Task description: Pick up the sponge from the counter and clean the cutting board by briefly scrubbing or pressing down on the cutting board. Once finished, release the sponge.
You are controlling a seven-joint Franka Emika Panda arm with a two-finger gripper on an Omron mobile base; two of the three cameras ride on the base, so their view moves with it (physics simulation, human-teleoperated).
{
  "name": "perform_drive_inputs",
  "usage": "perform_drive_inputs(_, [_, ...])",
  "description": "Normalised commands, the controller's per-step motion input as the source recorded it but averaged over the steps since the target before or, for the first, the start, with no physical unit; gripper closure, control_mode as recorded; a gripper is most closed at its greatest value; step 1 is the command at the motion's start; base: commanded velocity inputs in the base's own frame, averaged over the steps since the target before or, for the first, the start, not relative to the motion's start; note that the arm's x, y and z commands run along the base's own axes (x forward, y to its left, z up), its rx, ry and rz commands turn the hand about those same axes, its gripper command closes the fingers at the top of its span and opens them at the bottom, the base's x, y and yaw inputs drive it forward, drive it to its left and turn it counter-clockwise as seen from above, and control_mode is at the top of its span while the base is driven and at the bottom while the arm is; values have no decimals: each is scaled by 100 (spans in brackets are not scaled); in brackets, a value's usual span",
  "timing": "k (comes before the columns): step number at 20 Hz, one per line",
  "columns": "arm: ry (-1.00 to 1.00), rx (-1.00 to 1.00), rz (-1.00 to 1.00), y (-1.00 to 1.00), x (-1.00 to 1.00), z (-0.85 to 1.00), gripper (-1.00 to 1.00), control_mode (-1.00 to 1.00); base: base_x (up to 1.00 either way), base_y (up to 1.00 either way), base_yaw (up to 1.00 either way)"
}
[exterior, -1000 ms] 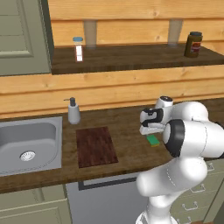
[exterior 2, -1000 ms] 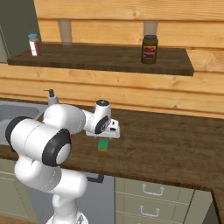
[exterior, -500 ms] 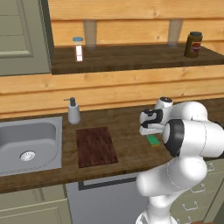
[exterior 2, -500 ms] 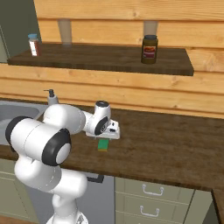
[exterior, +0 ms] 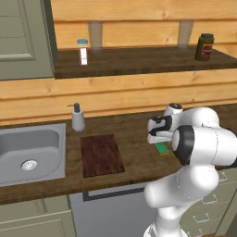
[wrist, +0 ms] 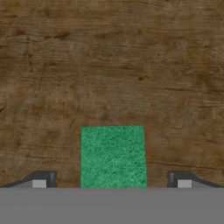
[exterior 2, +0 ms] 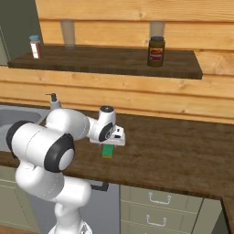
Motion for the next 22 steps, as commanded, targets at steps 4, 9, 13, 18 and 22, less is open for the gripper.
perform_drive_inputs(4, [0,0,0,0,0,-35,-100,-100,0,0,0])
perform_drive_inputs(9, [0,0,0,0,0,-2,-100,-100,0,0,0])
perform_drive_inputs(13, [0,0,0,0,0,-12,-100,-100,0,0,0])
perform_drive_inputs(18, [0,0,0,0,0,-9,-100,-100,0,0,0])
perform_drive_inputs(22, [0,0,0,0,0,0,100,-100,0,0,0])
